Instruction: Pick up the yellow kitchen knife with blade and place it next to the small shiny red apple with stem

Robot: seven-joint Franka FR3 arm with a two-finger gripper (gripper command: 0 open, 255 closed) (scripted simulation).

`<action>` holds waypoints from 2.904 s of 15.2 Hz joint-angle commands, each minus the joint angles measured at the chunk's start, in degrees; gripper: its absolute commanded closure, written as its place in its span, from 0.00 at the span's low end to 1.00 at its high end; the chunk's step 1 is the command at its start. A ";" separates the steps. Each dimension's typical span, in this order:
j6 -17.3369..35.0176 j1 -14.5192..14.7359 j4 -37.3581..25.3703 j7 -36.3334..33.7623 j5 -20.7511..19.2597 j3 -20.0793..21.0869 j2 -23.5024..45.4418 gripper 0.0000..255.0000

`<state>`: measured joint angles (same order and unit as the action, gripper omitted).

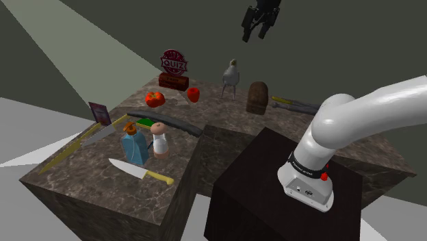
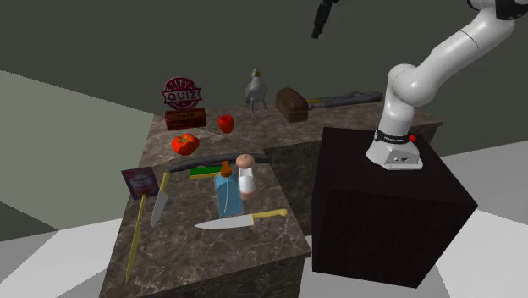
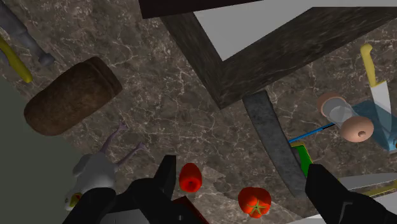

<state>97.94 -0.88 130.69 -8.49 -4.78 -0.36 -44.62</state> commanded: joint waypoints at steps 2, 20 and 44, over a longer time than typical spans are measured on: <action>1.68 0.45 1.19 0.06 0.31 0.24 0.56 0.00; 32.81 8.72 12.64 2.00 5.17 5.62 21.19 0.00; 62.88 19.16 -2.05 -0.01 -1.69 11.75 67.27 0.00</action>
<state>160.02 17.49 130.13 -8.19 -5.73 11.55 20.31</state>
